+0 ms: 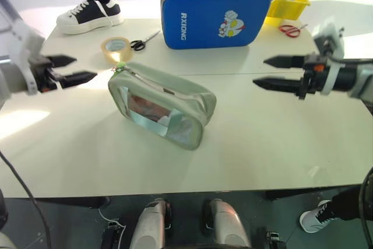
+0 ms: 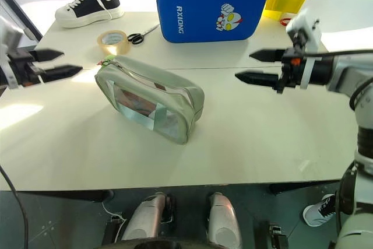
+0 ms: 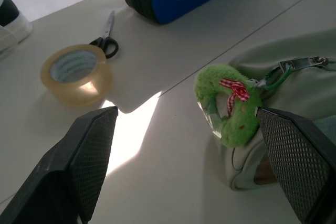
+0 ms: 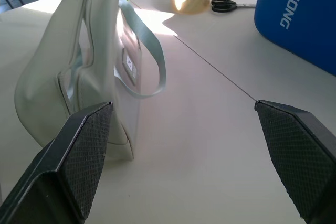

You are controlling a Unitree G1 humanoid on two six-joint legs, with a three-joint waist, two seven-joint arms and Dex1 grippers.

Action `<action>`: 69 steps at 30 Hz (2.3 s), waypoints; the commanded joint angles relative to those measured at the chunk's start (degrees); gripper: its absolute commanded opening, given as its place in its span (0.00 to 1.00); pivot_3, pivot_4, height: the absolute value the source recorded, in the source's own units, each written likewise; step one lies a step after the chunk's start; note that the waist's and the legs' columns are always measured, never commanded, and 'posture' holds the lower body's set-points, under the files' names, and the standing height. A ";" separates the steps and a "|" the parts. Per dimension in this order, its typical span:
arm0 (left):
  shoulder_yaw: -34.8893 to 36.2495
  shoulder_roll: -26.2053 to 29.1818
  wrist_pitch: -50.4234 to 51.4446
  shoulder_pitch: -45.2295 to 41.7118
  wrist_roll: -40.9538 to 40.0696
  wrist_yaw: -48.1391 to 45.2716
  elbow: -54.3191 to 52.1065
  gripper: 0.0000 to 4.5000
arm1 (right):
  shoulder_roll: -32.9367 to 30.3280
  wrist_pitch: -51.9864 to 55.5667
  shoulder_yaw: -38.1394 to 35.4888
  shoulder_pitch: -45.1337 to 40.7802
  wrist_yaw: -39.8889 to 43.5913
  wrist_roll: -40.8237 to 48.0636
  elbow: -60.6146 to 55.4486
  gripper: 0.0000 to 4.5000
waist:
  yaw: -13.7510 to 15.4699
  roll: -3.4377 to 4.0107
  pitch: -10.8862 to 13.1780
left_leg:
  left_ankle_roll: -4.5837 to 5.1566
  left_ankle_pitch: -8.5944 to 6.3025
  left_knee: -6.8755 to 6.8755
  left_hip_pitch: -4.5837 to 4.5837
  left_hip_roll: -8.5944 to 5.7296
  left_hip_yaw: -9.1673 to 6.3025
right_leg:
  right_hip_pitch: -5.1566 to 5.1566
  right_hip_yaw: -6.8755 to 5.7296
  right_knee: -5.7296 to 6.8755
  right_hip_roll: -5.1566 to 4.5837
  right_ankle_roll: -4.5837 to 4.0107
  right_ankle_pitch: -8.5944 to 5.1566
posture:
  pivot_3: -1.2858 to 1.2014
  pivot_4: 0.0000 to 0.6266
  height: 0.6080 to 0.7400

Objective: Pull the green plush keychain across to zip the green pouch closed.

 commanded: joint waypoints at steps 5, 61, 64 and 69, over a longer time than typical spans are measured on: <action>-0.21 -0.48 0.23 -2.07 0.96 -2.57 -1.22 0.99 | 1.75 1.37 -0.21 0.56 -1.71 1.82 -4.08 1.00 | -0.06 -0.01 0.00 | 0.17 0.04 0.15 -0.50 -0.02 0.08 | -0.14 0.00 0.18 -0.03 0.04 0.04 | 0.52 0.24 1.00; -6.96 -3.73 -0.12 -19.47 -3.85 -22.61 -10.93 1.00 | 19.39 -60.16 31.55 -25.48 5.07 -39.03 30.98 0.02 | -0.55 -0.05 0.06 | -0.18 0.40 0.38 -0.19 -0.02 0.16 | 0.03 0.03 0.76 0.30 0.54 -0.05 | 0.52 0.24 1.00; -6.94 -4.50 -0.54 -18.55 -3.54 -22.00 -11.27 1.00 | 20.20 -59.40 31.19 -22.59 7.46 -38.64 31.48 0.02 | -0.54 -0.05 0.06 | -0.19 0.40 0.38 -0.15 -0.02 0.16 | 0.03 0.05 0.87 0.30 0.55 -0.06 | 0.52 0.24 1.00; -6.85 -4.87 -0.71 -18.00 -3.66 -21.11 -11.80 1.00 | 21.59 -42.30 27.94 -20.03 11.88 -33.30 23.95 0.02 | -0.75 -0.05 0.06 | -0.21 0.41 0.39 0.07 -0.02 0.18 | 0.14 0.10 1.00 0.29 0.55 -0.06 | 0.52 0.24 1.00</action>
